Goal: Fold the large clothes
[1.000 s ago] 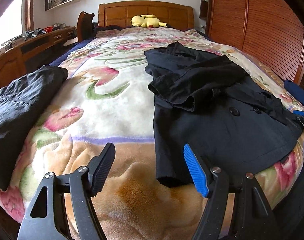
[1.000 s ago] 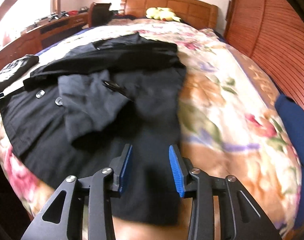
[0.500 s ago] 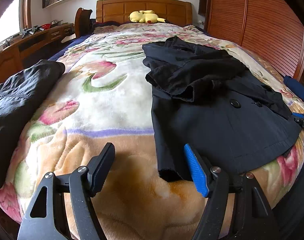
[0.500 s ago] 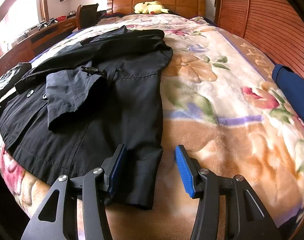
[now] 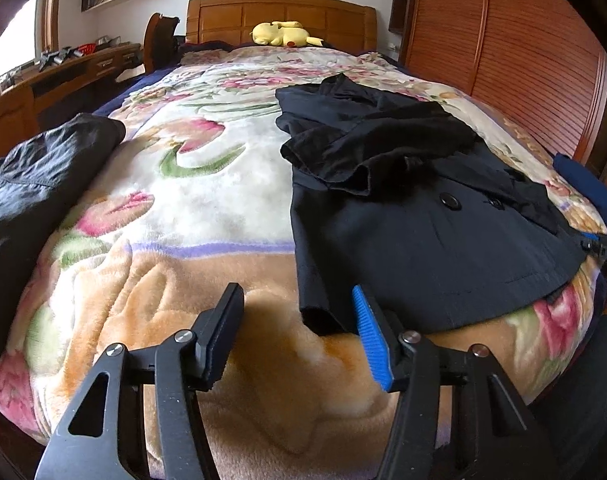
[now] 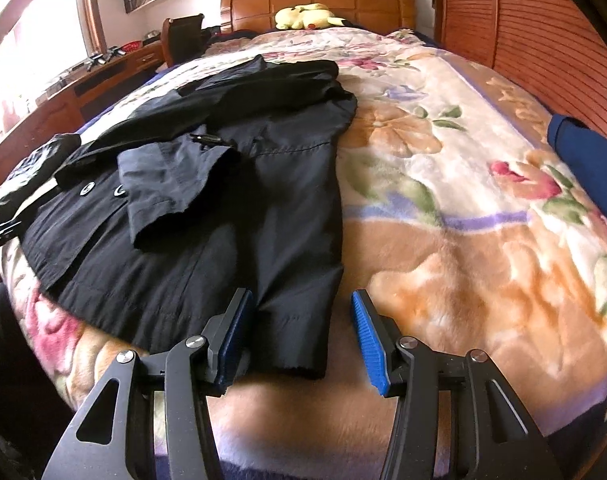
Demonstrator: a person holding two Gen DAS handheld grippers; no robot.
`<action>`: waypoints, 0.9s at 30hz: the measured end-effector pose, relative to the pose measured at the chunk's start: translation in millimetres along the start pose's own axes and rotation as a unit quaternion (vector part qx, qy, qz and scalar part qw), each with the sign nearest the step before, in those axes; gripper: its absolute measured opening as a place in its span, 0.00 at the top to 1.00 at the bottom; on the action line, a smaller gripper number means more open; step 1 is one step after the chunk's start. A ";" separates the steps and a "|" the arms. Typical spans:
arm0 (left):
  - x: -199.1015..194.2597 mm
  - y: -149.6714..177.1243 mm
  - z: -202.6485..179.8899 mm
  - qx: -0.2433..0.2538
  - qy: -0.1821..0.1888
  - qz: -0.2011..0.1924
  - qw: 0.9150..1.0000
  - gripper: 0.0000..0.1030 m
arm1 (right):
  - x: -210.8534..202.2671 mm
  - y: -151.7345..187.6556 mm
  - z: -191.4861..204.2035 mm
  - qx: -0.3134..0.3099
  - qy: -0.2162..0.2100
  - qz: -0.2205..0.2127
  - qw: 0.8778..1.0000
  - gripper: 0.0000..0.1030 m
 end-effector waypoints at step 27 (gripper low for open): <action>-160.3 -61.1 -36.2 0.015 0.080 -0.143 0.986 0.97 | -154.2 -59.5 29.7 -0.011 -0.028 -0.172 0.985 0.92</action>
Point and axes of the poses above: each gripper's, at about its wrist camera, not at the fingertips, and x roughly the way its jaws point, z to its left, y to its underside, the point moved 6 cm from there along x, roughly the way its jaws point, and after that the axes turned 13 degrees about -x, right-handed, at the moved point
